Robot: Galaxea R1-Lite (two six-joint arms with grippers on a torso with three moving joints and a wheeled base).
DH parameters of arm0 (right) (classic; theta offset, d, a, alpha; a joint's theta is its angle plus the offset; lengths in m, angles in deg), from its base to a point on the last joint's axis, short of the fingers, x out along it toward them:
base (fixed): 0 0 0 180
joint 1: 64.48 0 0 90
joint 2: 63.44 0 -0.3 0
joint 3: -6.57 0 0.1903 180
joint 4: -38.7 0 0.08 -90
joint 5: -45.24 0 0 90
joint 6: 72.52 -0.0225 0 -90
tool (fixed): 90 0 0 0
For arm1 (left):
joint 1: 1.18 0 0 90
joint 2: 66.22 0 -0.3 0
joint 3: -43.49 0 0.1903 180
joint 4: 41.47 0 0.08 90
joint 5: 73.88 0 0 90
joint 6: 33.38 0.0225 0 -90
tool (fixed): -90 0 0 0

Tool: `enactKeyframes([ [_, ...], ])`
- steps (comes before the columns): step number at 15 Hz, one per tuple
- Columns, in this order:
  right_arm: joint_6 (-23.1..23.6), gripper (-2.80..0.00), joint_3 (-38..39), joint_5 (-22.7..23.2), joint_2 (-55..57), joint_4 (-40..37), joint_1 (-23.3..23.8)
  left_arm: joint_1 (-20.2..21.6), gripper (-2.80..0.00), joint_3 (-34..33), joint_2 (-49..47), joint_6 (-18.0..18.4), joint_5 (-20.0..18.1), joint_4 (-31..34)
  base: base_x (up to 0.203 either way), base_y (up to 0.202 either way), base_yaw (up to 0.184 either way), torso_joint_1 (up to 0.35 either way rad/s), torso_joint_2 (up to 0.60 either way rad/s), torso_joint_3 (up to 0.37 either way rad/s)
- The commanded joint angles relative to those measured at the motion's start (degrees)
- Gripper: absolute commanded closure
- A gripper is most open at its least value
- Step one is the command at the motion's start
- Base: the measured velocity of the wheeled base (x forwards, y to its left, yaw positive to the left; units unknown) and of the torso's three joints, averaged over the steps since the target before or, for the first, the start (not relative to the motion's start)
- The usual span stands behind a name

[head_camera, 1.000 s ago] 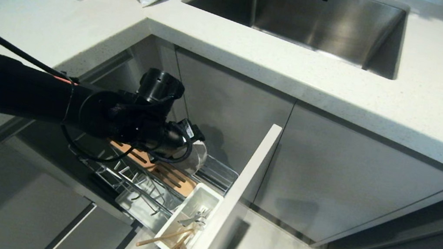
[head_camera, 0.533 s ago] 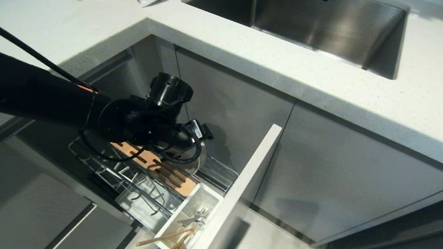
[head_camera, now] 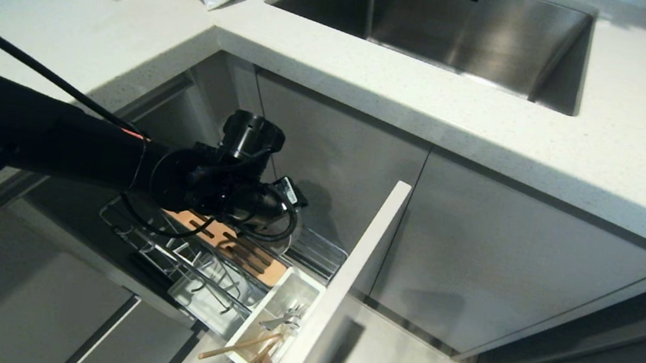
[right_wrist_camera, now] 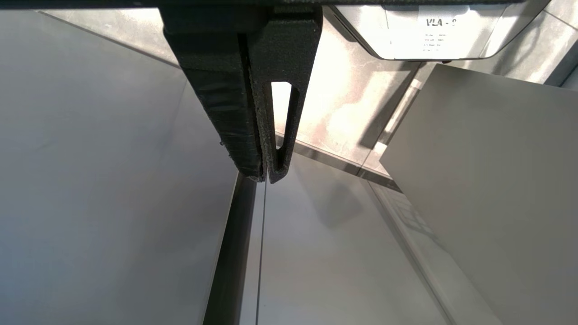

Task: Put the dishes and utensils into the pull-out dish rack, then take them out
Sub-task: Take the bowl out of the cupboard

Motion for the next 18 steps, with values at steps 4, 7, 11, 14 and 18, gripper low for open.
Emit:
enactKeyframes([
  [4,0.01,0.0,0.09,0.0,-0.13,0.02,0.0,-0.54,0.0,-0.13,0.19,-0.21,0.25,0.43,0.0,0.0,0.0,0.0,0.0,0.0],
  [7,-0.06,0.0,0.09,0.0,-0.13,0.02,0.0,-1.01,0.0,-0.57,0.36,-0.21,0.42,0.4,0.0,0.0,0.0,0.0,0.0,0.0],
  [11,0.01,0.0,0.01,0.0,-0.13,0.02,0.0,-1.27,0.0,-0.75,0.36,-0.3,0.42,0.31,0.0,0.0,0.0,0.0,0.0,0.0],
  [14,-0.07,0.0,0.06,0.0,-0.13,0.02,0.0,-1.35,0.0,-0.99,2.03,-0.54,0.42,0.14,0.0,0.0,0.0,0.0,0.0,0.0],
  [18,0.0,0.0,0.06,0.0,-0.13,0.02,0.0,-1.49,0.0,-1.78,6.73,-0.54,0.42,-0.11,0.0,0.0,0.0,0.0,0.0,0.0],
])
